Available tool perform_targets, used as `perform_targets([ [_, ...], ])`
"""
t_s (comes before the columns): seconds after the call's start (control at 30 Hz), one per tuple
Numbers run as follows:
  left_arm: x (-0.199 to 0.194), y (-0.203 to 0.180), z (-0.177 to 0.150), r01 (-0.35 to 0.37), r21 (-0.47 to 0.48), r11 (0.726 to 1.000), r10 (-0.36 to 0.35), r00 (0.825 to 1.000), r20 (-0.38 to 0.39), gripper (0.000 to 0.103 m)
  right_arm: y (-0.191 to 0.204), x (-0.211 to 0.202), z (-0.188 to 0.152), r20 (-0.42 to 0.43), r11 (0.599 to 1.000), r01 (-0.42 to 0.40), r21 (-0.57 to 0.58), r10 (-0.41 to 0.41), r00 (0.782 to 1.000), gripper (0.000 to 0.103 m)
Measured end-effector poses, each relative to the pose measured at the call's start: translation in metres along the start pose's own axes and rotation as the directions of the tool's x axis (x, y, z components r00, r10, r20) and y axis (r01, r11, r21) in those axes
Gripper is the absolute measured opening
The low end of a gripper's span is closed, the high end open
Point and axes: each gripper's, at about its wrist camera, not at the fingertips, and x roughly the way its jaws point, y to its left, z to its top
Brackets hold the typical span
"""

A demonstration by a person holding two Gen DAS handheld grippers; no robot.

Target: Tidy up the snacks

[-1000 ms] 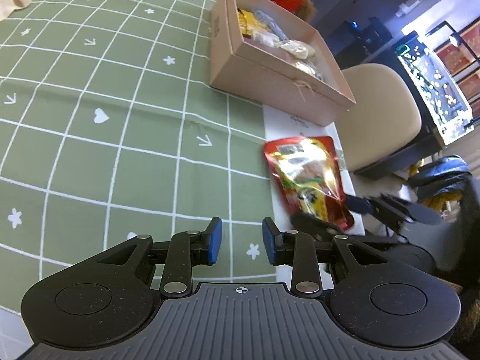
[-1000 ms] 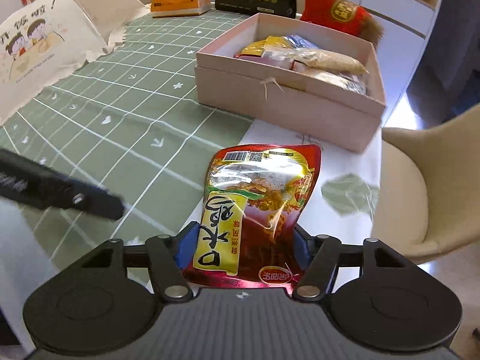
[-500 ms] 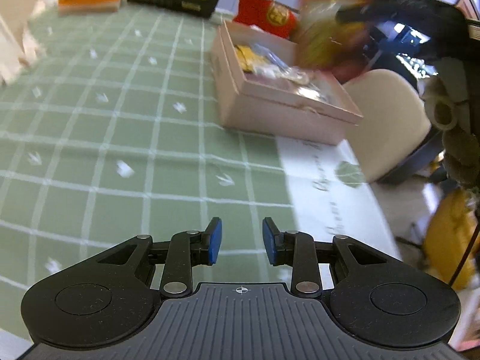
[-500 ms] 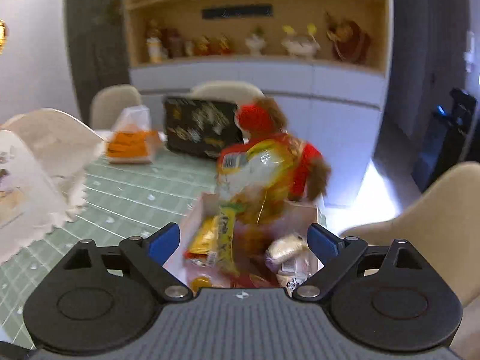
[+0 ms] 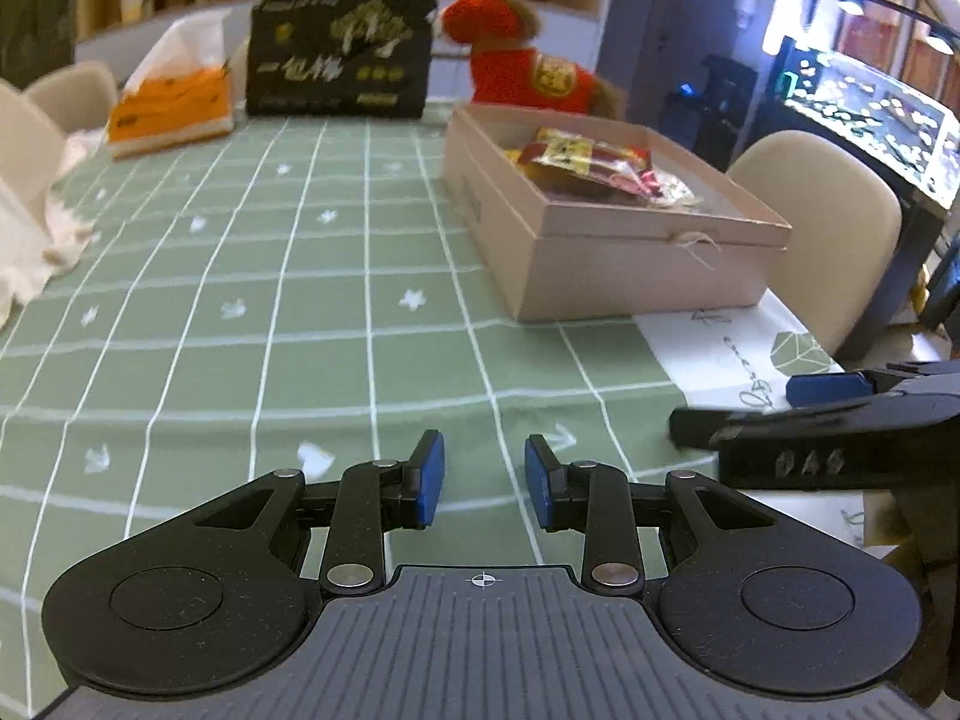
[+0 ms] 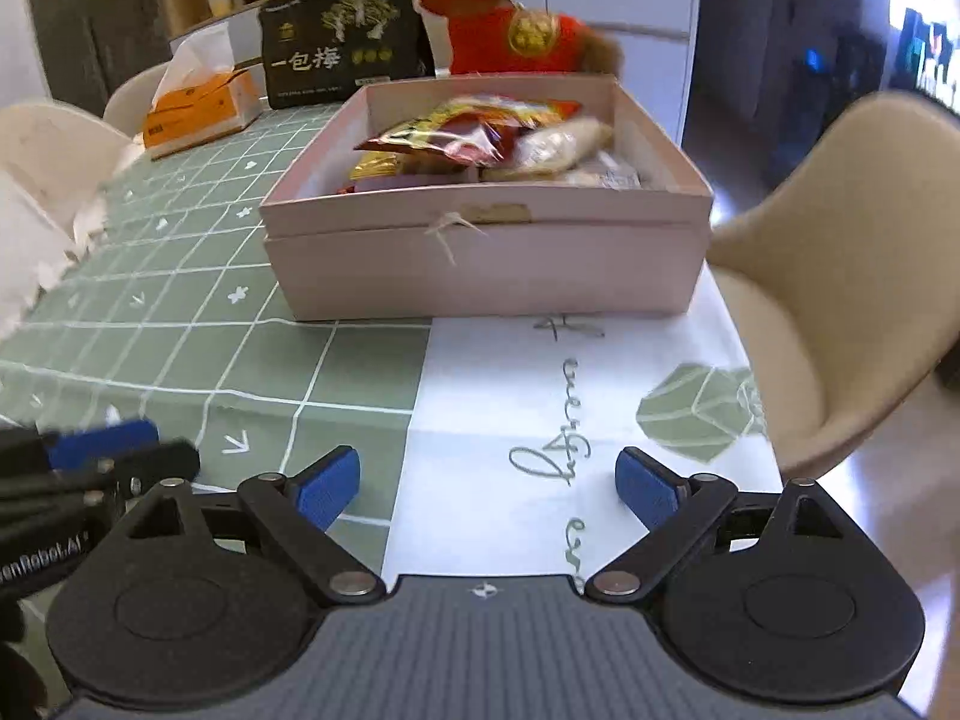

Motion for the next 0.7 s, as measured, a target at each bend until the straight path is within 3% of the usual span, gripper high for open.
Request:
perform_targets([
  [0.1,0.008,-0.005,0.0,-0.001,0.04,0.999,0.0,0.999,0.044,0.034,0.001,0.006,-0.002,0.028,0.999,0.026,0.039,-0.027,0.999,0.103],
  [0.2,0.012,-0.008,0.001,-0.012,0.058,0.998,0.008,0.998,0.062,0.034,-0.003,0.004,-0.007,0.071,0.995,0.063,0.075,-0.069,0.995,0.103],
  [0.43,0.015,-0.015,-0.001,-0.038,0.11,0.993,0.028,0.996,0.088,0.033,-0.004,0.001,-0.015,0.13,0.995,0.067,0.079,-0.077,0.988,0.103],
  [0.7,0.016,-0.009,0.0,-0.013,0.083,0.996,0.006,0.996,0.089,0.034,-0.002,-0.001,-0.019,0.147,0.992,0.084,0.098,-0.098,0.984,0.103],
])
